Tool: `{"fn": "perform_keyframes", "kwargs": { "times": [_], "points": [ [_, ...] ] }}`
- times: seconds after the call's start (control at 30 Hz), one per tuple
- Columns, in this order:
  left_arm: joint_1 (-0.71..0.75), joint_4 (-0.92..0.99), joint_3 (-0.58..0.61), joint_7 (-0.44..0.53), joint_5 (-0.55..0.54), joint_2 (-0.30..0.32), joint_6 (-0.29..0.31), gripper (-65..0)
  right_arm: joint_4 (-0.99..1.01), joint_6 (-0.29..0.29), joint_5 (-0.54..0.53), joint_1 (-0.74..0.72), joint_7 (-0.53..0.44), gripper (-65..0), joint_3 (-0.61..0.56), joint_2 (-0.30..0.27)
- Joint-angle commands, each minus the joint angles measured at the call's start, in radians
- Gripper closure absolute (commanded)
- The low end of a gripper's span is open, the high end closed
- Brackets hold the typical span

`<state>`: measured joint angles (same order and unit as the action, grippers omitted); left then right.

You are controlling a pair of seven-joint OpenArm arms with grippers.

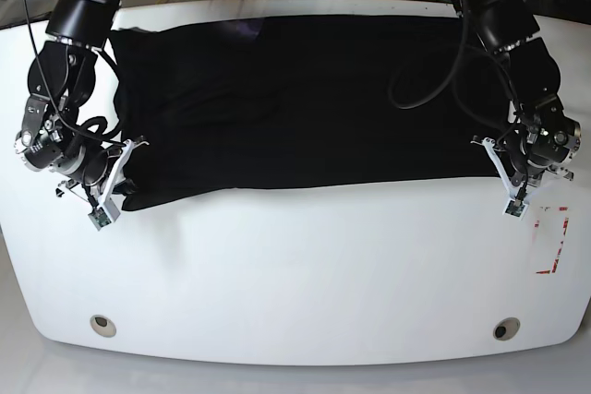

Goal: Fold the T-shirt properly
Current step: 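Lift the hem with both grippers and fold it over onto the collar edge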

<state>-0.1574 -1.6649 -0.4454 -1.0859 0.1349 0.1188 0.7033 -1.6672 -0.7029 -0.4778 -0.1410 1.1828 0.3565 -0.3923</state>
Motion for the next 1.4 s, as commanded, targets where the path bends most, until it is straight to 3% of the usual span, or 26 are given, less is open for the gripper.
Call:
{"fn": "perform_keyframes", "kwargs": {
  "times": [0.0,0.1,0.23,0.4,0.63,0.8,0.9,0.97,1.07,1.17,1.27,1.37],
  "points": [
    [0.023,-0.091,-0.002,-0.02,0.012,0.003,-0.005,0.0,-0.067,0.005,0.011,0.016,0.009,0.0,0.026,-0.023],
    [0.095,-0.146,-0.002,-0.05,0.01,0.0,-0.005,0.0,-0.127,0.005,0.009,0.088,0.012,0.0,0.031,-0.015],
    [0.157,-0.18,-0.003,-0.11,0.01,-0.047,-0.005,0.0,-0.144,0.005,0.004,0.171,0.012,0.0,0.031,-0.001],
    [0.278,-0.26,-0.003,-0.122,0.015,-0.061,-0.005,0.0,-0.209,0.005,-0.103,0.294,0.015,0.0,0.135,-0.003],
    [0.385,-0.263,-0.003,-0.122,0.012,-0.058,-0.005,0.0,-0.258,0.005,-0.215,0.409,0.082,0.0,0.181,-0.001],
    [0.404,-0.257,-0.003,-0.122,0.012,-0.054,-0.005,-0.4,-0.258,0.005,-0.181,0.447,0.07,0.0,0.184,0.046],
    [0.407,-0.258,0.01,-0.122,0.012,-0.052,-0.005,-1.0,-0.256,0.005,-0.103,0.449,0.07,0.0,0.181,0.069],
    [0.408,-0.255,0.049,-0.122,0.016,-0.044,-0.005,-7.9,-0.256,0.005,-0.025,0.449,0.07,-0.8,0.183,0.089],
    [0.427,-0.255,0.129,-0.122,0.013,-0.014,-0.005,-31.9,-0.27,0.005,0.07,0.446,0.069,-18.5,0.184,0.118],
    [0.428,-0.261,0.147,-0.122,0.012,-0.009,-0.005,-52.4,-0.339,0.005,0.055,0.45,0.069,-34.4,0.204,0.126],
    [0.43,-0.292,0.147,-0.122,0.009,-0.008,-0.005,-54.6,-0.36,0.005,-0.032,0.45,0.075,-41.9,0.264,0.132],
    [0.43,-0.334,0.147,-0.122,0.006,-0.008,-0.005,-52.6,-0.354,0.005,-0.147,0.449,0.075,-42.3,0.313,0.132]
  ]
}}
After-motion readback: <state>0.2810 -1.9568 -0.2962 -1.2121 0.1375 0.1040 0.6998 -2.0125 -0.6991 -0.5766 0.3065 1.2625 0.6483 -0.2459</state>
